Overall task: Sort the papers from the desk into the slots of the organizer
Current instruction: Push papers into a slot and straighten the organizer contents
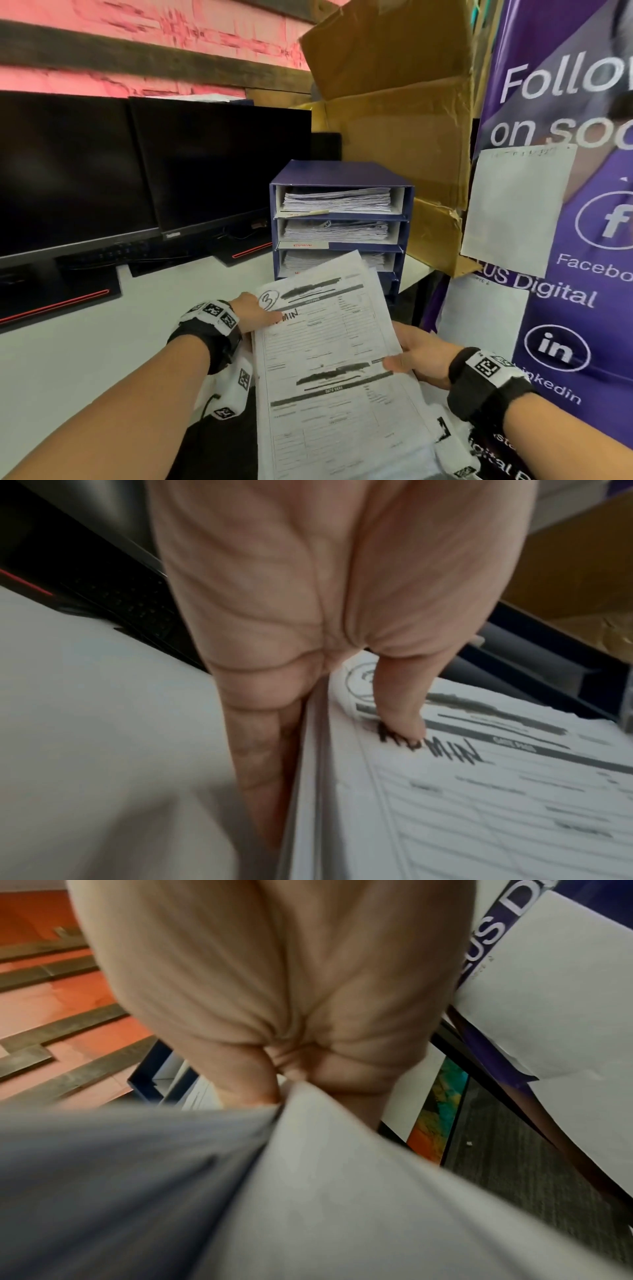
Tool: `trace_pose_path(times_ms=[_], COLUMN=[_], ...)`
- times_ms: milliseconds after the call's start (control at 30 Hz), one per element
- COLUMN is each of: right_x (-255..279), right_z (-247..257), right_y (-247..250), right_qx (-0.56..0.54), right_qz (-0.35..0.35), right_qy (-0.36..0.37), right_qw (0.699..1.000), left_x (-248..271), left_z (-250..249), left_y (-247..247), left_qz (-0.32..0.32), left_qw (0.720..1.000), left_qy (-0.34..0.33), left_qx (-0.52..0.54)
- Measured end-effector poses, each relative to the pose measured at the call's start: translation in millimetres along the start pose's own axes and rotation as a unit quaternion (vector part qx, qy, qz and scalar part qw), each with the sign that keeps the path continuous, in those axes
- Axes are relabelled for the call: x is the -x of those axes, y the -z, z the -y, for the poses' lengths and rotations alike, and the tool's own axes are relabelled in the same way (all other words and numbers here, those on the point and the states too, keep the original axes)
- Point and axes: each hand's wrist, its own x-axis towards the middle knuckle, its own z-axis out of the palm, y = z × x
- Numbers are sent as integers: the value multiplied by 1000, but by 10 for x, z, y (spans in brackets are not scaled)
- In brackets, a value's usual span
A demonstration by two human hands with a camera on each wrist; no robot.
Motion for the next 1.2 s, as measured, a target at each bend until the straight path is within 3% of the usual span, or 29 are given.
trace_pose_path(times_ms=[100, 200, 333, 467, 533, 667, 800, 1033, 1200], right_x=[-88, -245, -573, -932, -1090, -1391, -1592, -1675, -1663], right_z=[110, 280, 678, 1162, 1304, 1314, 1336, 1483, 1633], right_y=[-6, -51, -250, -566, -751, -1108, -1253, -1240, -1276], right_qx=[12, 15, 36, 22, -2, 3, -20, -35, 12], right_qz=[-16, -86, -200, -282, -281, -212, -229, -244, -178], right_qy=[19, 51, 106, 202, 230, 250, 267, 291, 333], right_qw=[1000, 995, 973, 938, 932, 945, 936, 924, 926], left_x=[36, 226, 644, 989, 1113, 1102, 992, 991, 990], left_z=[32, -163, -539, -688, -643, -163, 292, 282, 190], left_y=[183, 398, 832, 1305, 1384, 1311, 1297, 1442, 1388], left_qz=[-34, -151, -310, -435, -467, -465, -456, -444, -425], left_qw=[991, 959, 894, 822, 806, 831, 841, 832, 839], left_qy=[20, -77, -203, -241, -242, -203, -170, -184, -215], left_qx=[128, 228, 252, 277, 272, 227, 235, 277, 262])
